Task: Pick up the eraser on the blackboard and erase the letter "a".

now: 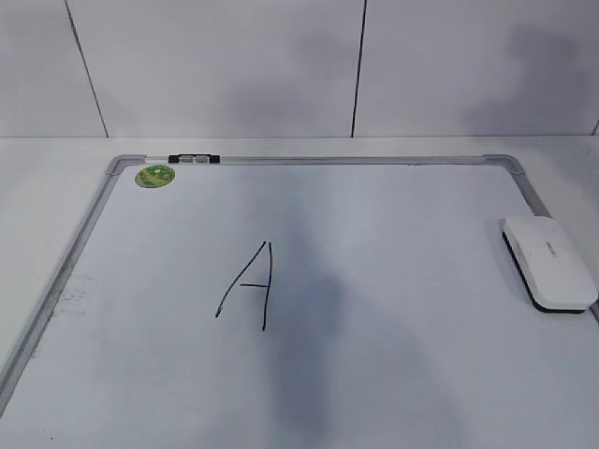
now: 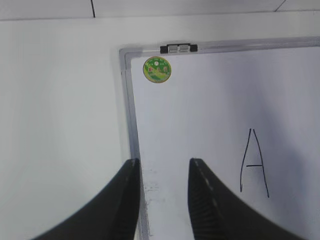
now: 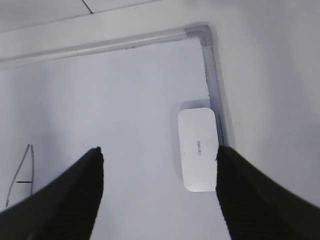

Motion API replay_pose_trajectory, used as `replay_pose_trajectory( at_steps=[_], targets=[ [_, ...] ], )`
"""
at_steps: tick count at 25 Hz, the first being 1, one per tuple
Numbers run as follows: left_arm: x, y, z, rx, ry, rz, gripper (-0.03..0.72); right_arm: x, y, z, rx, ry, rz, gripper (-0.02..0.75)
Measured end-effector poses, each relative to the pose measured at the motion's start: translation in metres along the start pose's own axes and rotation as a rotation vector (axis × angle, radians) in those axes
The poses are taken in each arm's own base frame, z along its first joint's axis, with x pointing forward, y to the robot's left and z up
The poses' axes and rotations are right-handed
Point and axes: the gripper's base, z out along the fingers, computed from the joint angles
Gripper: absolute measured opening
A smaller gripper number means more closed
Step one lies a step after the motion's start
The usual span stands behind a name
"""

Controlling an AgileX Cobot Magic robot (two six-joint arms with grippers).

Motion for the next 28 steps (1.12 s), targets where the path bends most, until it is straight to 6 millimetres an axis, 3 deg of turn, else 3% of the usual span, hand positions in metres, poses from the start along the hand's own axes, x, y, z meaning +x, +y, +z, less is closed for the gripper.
replay_pose_trajectory(
  at_steps=[6,10,20,28],
  targets=[
    [0.021,-0.012,-0.064,0.007,-0.147,0.033,0.246,0.029,-0.003,-0.054,-0.049,-0.108,0.003,0.560],
    [0.044,-0.016,-0.089,0.015,-0.196,0.040,0.246,0.056,-0.008,-0.066,-0.053,-0.111,0.004,0.560],
    [0.123,-0.013,-0.075,0.031,-0.079,0.022,0.245,0.126,-0.022,-0.078,-0.057,-0.105,0.002,0.559],
    [0.177,-0.013,-0.086,0.058,-0.119,0.025,0.245,0.168,-0.031,-0.092,-0.062,-0.163,-0.032,0.559]
  ],
)
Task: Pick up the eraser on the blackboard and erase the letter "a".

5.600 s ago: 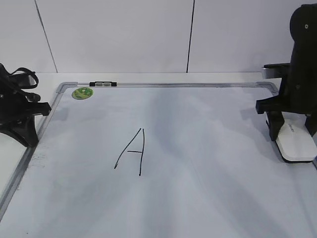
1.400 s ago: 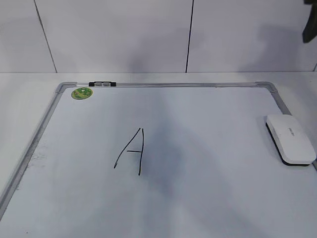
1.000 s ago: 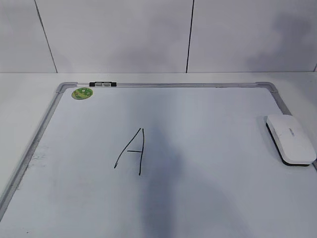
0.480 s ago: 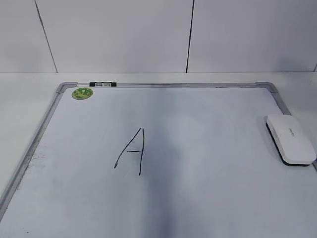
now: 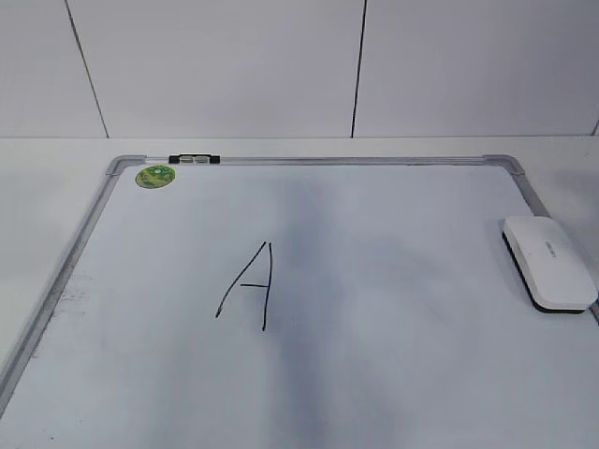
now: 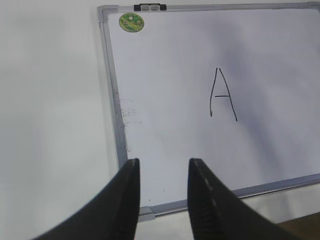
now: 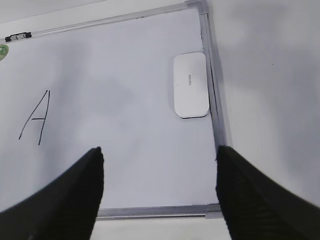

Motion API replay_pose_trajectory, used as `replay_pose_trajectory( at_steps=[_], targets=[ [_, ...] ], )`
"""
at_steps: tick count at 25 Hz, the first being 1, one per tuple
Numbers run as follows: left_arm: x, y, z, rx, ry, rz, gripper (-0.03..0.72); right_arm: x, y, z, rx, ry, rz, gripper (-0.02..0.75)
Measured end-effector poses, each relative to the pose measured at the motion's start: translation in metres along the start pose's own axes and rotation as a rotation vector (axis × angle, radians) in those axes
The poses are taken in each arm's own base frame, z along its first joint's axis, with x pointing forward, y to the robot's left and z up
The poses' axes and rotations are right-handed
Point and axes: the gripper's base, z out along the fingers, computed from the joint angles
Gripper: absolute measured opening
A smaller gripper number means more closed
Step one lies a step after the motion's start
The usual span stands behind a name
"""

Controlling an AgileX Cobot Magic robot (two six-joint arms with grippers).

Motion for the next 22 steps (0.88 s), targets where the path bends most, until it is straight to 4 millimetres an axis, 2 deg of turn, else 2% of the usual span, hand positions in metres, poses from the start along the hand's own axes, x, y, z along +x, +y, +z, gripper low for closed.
replay_pose_trajectory(
  at_steps=[4,13,16,22],
  targets=[
    [0.021,-0.002,-0.009,0.020,-0.034,0.020,0.245,0.019,-0.003,-0.009,-0.012,-0.033,-0.010,0.559],
    [0.060,-0.001,-0.019,0.049,-0.104,0.055,0.245,0.064,-0.012,-0.015,-0.043,-0.075,-0.059,0.559],
    [0.072,0.001,-0.014,0.046,-0.101,0.053,0.245,0.080,-0.015,-0.012,-0.043,-0.080,-0.061,0.559],
    [0.096,0.010,0.011,0.033,-0.052,0.037,0.245,0.109,-0.024,0.007,-0.019,-0.046,-0.068,0.559]
  ],
)
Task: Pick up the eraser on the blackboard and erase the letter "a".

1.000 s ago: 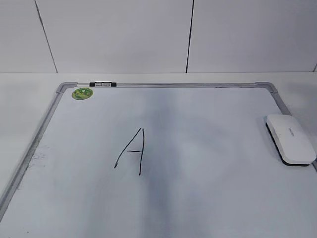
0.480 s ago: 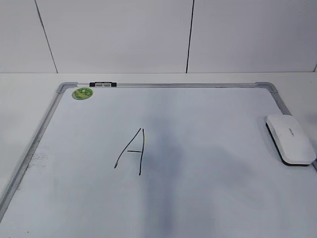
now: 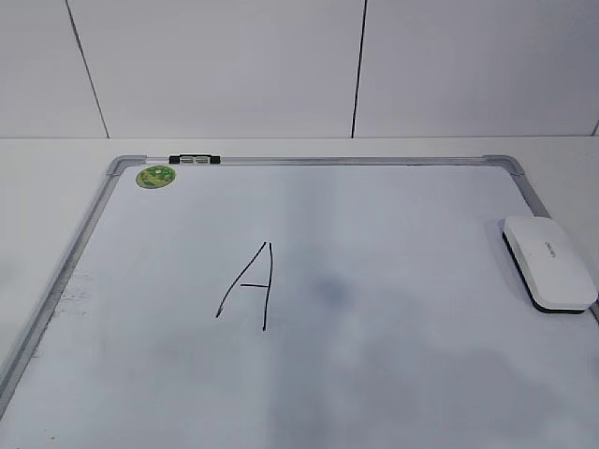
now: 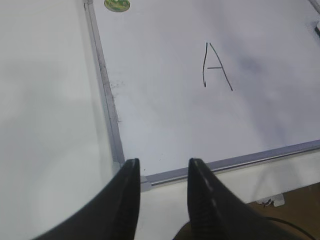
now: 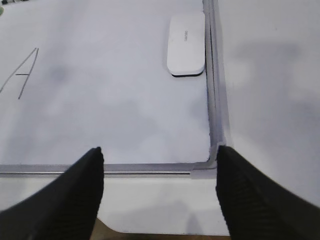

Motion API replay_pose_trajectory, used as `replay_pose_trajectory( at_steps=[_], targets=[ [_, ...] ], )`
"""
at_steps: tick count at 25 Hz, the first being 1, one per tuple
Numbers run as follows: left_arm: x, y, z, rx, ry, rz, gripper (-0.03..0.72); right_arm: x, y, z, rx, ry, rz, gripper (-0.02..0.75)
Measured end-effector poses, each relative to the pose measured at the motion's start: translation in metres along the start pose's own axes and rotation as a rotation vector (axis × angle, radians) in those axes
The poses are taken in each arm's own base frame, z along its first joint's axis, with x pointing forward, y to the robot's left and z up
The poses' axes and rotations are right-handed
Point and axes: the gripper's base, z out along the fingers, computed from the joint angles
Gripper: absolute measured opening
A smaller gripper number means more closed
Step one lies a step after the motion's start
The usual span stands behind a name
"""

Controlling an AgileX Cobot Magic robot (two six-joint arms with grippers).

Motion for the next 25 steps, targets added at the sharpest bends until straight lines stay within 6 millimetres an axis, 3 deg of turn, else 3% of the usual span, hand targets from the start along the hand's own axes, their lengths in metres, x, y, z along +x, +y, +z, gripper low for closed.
replay_pose_trajectory(
  at_steps=[10,19,25],
  targets=[
    [0.027,0.016,0.040,-0.043,0.062,0.004,0.245,0.023,-0.013,0.031,0.111,0.107,-0.052,0.559],
    [0.027,0.019,0.042,-0.068,0.051,0.021,0.245,0.017,-0.014,0.032,0.119,0.037,-0.068,0.559],
    [0.027,0.025,0.041,-0.139,0.054,0.064,0.245,0.023,-0.017,0.046,0.141,0.045,-0.086,0.559]
  ],
)
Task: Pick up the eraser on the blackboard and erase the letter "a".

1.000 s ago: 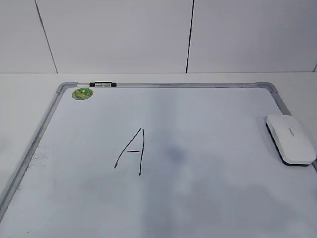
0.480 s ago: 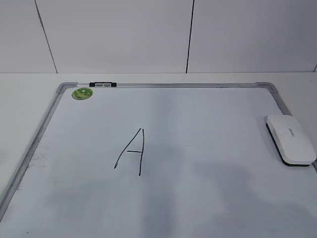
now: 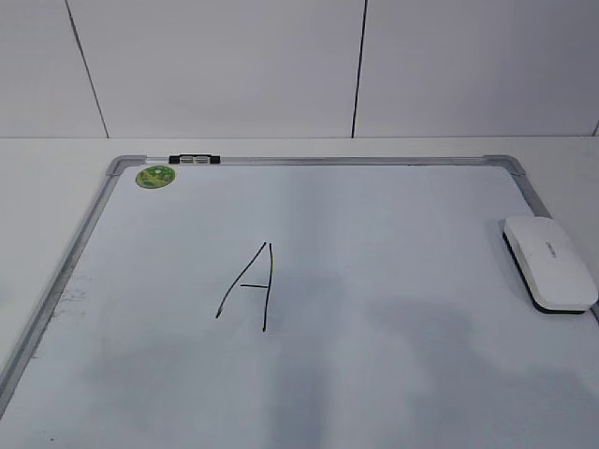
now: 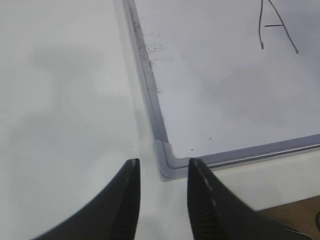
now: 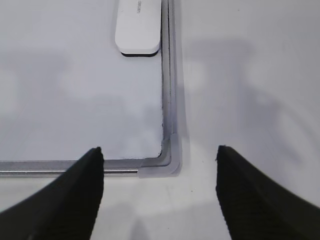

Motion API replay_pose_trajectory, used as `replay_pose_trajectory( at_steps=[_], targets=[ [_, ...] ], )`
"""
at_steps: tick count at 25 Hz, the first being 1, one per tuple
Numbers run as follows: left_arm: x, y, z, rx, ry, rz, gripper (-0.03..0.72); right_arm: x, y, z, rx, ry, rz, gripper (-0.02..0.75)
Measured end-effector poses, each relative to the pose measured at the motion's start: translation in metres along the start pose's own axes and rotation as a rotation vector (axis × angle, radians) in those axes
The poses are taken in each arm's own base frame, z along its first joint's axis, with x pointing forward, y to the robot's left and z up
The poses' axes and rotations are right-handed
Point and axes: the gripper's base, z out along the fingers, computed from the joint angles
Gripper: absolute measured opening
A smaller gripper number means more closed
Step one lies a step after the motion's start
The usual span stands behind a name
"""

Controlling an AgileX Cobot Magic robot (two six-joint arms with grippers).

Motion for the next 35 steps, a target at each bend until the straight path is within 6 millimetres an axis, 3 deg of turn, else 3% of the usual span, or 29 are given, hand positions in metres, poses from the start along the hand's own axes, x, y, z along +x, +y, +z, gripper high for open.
replay_pose_trajectory(
  at_steps=[7,35],
  targets=[
    [-0.0002,0.0077,-0.0003,-0.073,0.001,0.069,0.245,0.0002,-0.0015,0.0011,0.018,-0.002,-0.009,0.559],
    [0.0037,0.0081,-0.0065,-0.077,-0.047,0.073,0.245,0.0026,-0.0027,-0.0028,0.019,-0.039,-0.006,0.559]
  ],
)
